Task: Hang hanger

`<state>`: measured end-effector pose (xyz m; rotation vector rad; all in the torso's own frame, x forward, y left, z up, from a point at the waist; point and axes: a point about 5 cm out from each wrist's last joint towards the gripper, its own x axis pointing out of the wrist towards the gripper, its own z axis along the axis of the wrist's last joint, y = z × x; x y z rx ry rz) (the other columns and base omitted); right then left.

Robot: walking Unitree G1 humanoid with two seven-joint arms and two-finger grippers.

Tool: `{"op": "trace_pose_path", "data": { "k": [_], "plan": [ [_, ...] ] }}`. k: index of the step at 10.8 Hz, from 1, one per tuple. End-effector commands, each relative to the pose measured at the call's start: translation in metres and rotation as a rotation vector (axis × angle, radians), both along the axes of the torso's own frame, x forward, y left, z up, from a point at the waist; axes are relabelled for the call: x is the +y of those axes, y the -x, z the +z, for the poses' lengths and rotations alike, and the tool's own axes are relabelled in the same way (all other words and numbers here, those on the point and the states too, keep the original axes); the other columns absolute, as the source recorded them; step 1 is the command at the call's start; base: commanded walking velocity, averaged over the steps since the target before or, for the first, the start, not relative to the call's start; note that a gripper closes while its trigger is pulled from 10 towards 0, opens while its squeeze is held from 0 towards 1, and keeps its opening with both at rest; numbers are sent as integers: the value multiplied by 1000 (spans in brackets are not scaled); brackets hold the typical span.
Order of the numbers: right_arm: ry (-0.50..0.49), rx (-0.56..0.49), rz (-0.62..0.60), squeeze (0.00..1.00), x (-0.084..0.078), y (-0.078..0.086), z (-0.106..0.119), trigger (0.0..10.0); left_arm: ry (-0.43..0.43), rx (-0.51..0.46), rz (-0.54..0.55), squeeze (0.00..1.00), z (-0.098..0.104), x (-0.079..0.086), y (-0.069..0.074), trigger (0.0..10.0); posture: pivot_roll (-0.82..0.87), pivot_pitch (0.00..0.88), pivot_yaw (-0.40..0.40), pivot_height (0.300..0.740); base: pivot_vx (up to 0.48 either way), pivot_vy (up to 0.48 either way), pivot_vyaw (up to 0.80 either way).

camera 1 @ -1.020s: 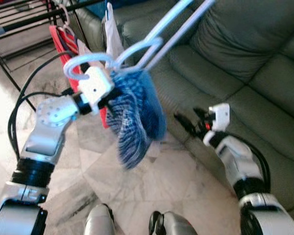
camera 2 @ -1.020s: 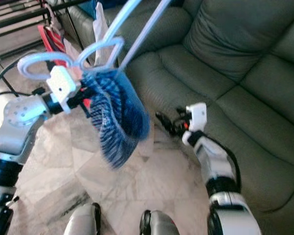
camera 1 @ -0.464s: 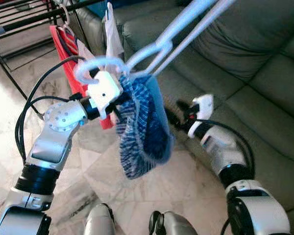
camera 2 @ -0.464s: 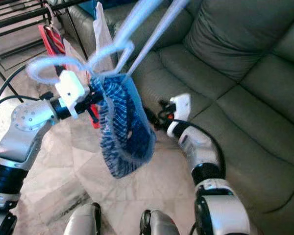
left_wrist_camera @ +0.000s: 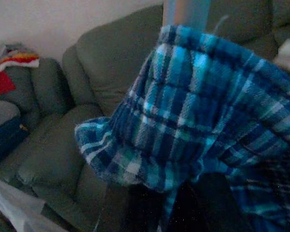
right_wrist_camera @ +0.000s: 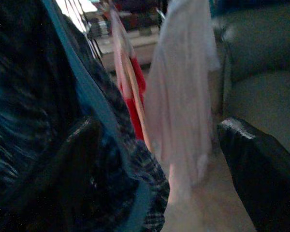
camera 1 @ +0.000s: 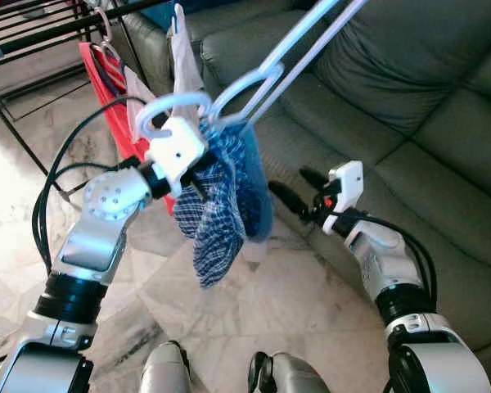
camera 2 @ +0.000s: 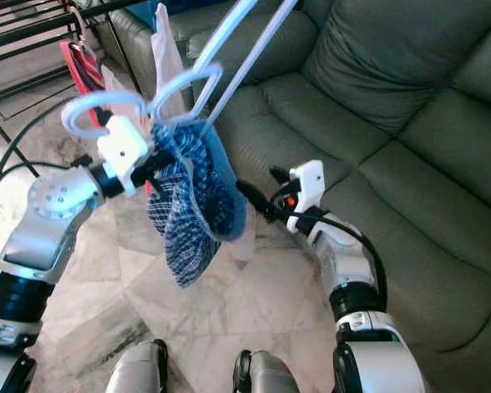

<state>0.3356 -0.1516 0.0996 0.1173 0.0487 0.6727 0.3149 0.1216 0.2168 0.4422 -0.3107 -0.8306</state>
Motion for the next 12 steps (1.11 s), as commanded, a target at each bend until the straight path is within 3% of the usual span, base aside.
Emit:
{"op": "trace_pose_path", "data": {
  "k": [1, 2, 3, 5, 6, 7, 8, 10, 11, 12],
  "plan": [
    [42, 50, -7, 0, 0, -1, -7, 10000, 42, -65, -26, 0, 21, -7, 4, 0, 82, 153, -84, 740, 0, 0, 0],
    [73, 155, -66, 0, 6, -5, -21, 10000, 88, -93, -64, 0, 37, -15, 10, 0, 90, 154, -87, 740, 0, 0, 0],
    [76, 192, -66, 0, 13, -5, -26, 10000, 109, -102, -72, 0, 43, -18, 11, 0, 94, 156, -89, 740, 0, 0, 0],
    [133, 312, 2, 0, 28, 3, -45, 10000, 137, -119, -75, 0, 52, -21, 12, 0, 100, 154, -99, 740, 0, 0, 0],
    [179, 362, -46, 0, 19, 8, -56, 8784, 159, -120, -69, 0, 57, -20, 13, 0, 100, 154, -104, 740, 0, 0, 0],
    [201, 396, -140, 0, -1, 10, -63, 2353, 175, -126, -58, 0, 61, -17, 13, 0, 98, 155, -111, 740, 0, 0, 0],
    [224, 401, -271, 0, -28, 11, -63, 0, 165, -129, -14, 0, 60, -7, 9, 0, 96, 156, -112, 740, 0, 0, 0],
    [231, 366, -552, 0, -89, 13, -52, 0, 103, -99, 63, 0, 44, 20, 2, 0, 79, 155, -114, 740, 0, 0, 0],
    [181, 285, -762, 0, -127, 9, -28, 0, 83, -33, 33, 0, 29, 34, 5, 0, 67, 155, -111, 740, 0, 0, 0],
    [131, 222, -881, 0, -147, 5, -8, 0, 77, 55, -39, 0, 14, 39, 12, 0, 61, 154, -108, 740, 0, 0, 0]
  ]
}}
